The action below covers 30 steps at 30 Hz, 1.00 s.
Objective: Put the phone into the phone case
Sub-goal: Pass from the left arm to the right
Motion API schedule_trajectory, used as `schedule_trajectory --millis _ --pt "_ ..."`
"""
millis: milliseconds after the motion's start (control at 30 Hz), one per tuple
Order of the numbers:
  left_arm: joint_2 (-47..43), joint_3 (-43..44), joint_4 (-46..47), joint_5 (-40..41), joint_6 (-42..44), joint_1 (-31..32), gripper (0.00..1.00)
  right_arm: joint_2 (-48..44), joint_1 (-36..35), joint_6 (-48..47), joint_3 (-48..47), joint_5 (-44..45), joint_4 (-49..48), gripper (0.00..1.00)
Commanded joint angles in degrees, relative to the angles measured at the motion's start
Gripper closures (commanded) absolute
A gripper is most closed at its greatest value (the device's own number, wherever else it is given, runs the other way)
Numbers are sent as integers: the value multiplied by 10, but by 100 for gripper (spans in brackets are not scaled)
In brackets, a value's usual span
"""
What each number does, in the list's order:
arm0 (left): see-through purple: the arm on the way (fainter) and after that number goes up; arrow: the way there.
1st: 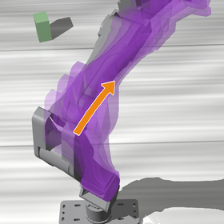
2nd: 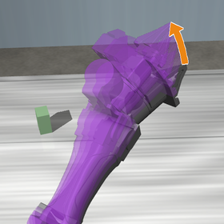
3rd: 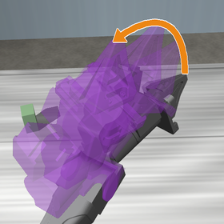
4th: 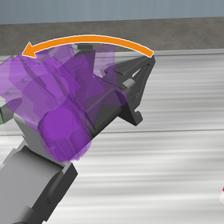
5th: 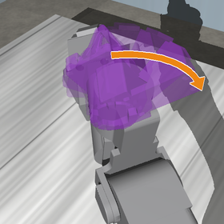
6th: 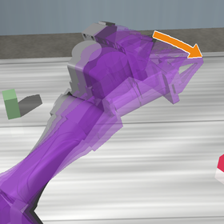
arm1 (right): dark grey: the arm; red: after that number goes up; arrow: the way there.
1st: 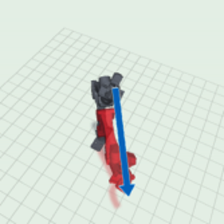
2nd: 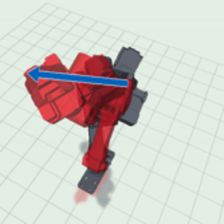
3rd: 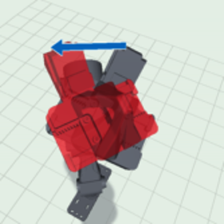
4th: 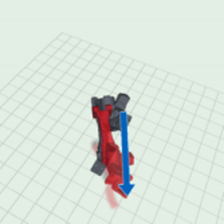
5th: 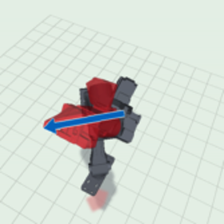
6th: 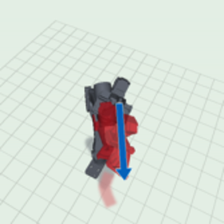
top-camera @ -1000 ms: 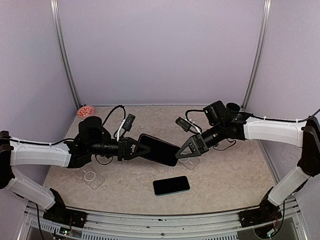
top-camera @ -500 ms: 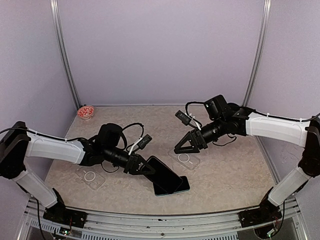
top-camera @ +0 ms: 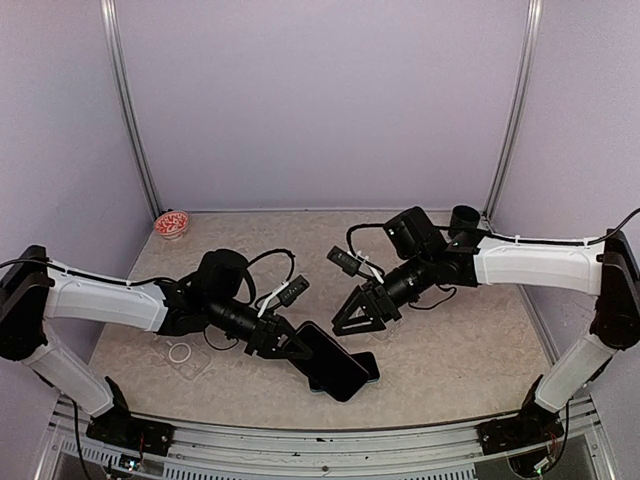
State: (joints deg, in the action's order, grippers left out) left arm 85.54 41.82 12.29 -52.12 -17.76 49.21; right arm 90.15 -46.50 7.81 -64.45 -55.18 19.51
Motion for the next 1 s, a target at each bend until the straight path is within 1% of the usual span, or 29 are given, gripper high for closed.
schedule_trajectory --millis 0,200,300,400,600,767,900,967 --pt "-28 21 15 -22 12 7 100 22 -37 3 13 -16 -27 47" --pt "-40 17 9 -20 13 10 100 30 -52 11 19 -11 -35 53" --pt "-45 14 9 -21 13 13 100 36 -55 14 19 -16 -39 61" --pt "-44 12 9 -16 13 16 100 41 -61 18 15 -18 -43 67" --pt "-42 11 12 -17 11 19 100 47 -68 15 0 -12 -38 75" --pt "-38 10 13 -18 11 21 100 53 -68 13 -9 -14 -33 83" --pt "-35 9 13 -16 12 23 100 55 -68 12 -12 -22 -34 100" --pt "-35 8 12 -10 13 22 100 56 -68 14 -14 -25 -35 100"
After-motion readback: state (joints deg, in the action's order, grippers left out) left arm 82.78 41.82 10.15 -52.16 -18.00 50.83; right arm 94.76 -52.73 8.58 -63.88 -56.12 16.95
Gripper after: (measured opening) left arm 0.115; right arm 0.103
